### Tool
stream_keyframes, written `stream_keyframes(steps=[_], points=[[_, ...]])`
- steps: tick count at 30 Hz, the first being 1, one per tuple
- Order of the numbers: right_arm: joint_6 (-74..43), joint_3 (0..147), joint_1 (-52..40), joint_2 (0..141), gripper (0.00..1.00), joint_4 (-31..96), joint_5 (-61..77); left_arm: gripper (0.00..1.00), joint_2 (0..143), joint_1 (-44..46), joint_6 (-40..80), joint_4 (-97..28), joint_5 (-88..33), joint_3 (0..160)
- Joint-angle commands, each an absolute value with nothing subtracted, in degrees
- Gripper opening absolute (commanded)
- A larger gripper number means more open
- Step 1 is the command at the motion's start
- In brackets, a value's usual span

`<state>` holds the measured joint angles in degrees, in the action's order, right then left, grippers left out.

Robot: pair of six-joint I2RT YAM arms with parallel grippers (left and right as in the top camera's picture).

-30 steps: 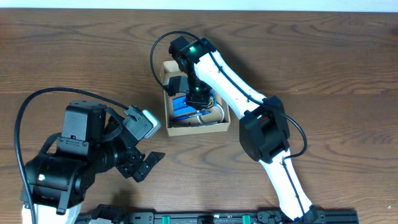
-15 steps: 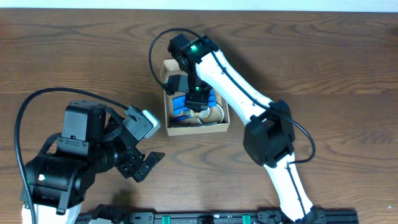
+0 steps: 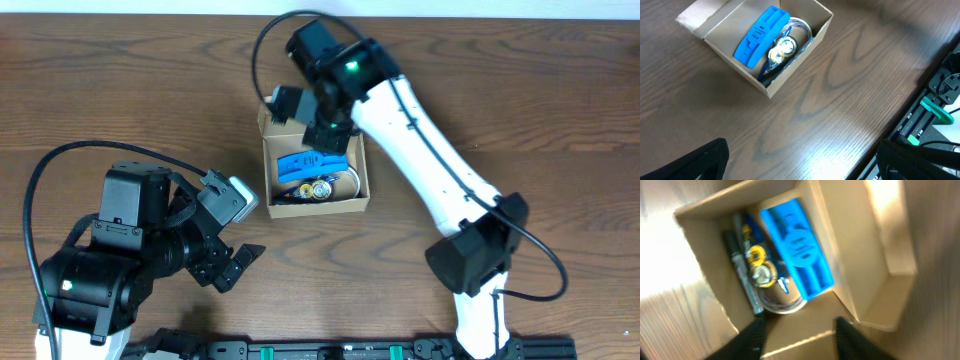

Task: Pack container
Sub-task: 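Withdraw the right gripper and bring both grippers to the box lid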

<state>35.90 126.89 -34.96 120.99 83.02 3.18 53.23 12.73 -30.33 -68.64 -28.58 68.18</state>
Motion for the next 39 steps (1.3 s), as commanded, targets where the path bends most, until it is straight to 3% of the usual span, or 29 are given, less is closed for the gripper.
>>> stream_keyframes(steps=[1,5,17,32,39], points=[[26.83,126.69,-30.17,119.02,0.30,82.67,3.99,0.95,53.12,12.38,-31.31,-68.79,-29.45,69.71],[22.26,126.58,-24.73,119.15,0.02,83.07,10.79,0.95,53.12,12.38,-31.31,-68.79,-29.45,69.71],[10.20,114.39,-12.73,119.15,0.01,73.45,22.81,0.95,53.12,12.38,-33.23,-64.64,-30.13,69.71],[-16.64,87.90,-9.93,119.15,0.01,40.64,27.16,0.95,55.88,12.03,-29.39,-59.90,-25.69,69.71],[-21.69,83.05,-9.67,119.17,0.01,27.64,33.80,0.95,66.22,1.93,-22.00,-50.96,-35.97,69.71]])
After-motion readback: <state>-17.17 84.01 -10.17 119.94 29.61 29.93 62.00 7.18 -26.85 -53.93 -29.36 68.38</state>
